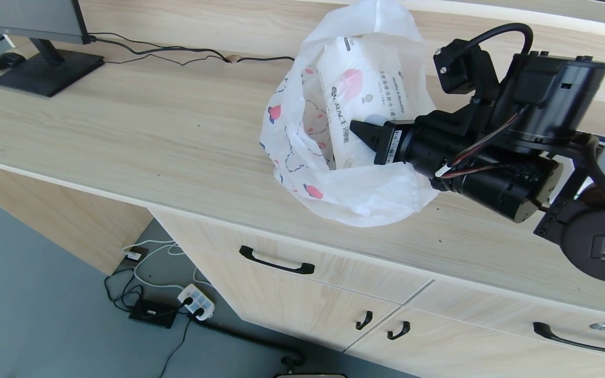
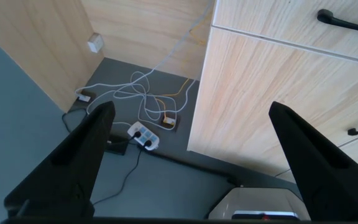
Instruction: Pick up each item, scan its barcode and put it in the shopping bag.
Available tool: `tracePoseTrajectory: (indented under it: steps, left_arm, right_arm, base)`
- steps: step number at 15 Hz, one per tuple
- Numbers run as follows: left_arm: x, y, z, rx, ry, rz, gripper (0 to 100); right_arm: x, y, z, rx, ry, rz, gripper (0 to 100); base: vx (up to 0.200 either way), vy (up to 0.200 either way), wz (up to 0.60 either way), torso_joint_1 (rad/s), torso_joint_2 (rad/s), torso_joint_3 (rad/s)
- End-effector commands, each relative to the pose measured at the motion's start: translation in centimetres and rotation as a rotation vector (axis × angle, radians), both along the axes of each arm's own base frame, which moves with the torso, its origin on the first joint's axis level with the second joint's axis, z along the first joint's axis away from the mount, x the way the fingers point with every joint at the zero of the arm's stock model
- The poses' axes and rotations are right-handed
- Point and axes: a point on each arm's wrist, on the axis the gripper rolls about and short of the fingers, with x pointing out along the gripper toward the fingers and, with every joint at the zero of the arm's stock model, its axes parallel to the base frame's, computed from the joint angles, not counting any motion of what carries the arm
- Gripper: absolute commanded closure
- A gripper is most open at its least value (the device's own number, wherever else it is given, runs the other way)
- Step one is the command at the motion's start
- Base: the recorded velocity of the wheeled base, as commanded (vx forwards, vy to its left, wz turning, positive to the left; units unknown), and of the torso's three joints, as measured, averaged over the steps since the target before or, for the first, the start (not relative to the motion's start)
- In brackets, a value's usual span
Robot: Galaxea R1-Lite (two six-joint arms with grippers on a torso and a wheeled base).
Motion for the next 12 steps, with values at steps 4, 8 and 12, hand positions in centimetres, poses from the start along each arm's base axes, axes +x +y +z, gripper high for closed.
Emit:
tracePoseTrajectory:
  steps: [4, 8, 12]
  left_arm:
    - [0.0, 0.0, 0.0, 0.001, -0.001, 0.0, 0]
    - [0.0, 0.0, 0.0, 0.001, -0.002, 0.0, 0]
    - [0.0, 0.0, 0.0, 0.001, -0.002, 0.0, 0]
  right_arm:
    - [0.3, 0.6, -0.4, 0.007, -0.007, 0.011, 100]
    - [0.3, 0.6, 0.0, 0.017, -0.017, 0.01, 0]
    - [0.3, 0.6, 1.4, 0.055, -0.065, 0.009, 0]
  base:
    - [0.0, 0.0, 0.0, 0.0, 0.0, 0.0]
    - [0.0, 0.0, 0.0, 0.0, 0.0, 0.0]
    - [0.0, 0.0, 0.0, 0.0, 0.0, 0.0]
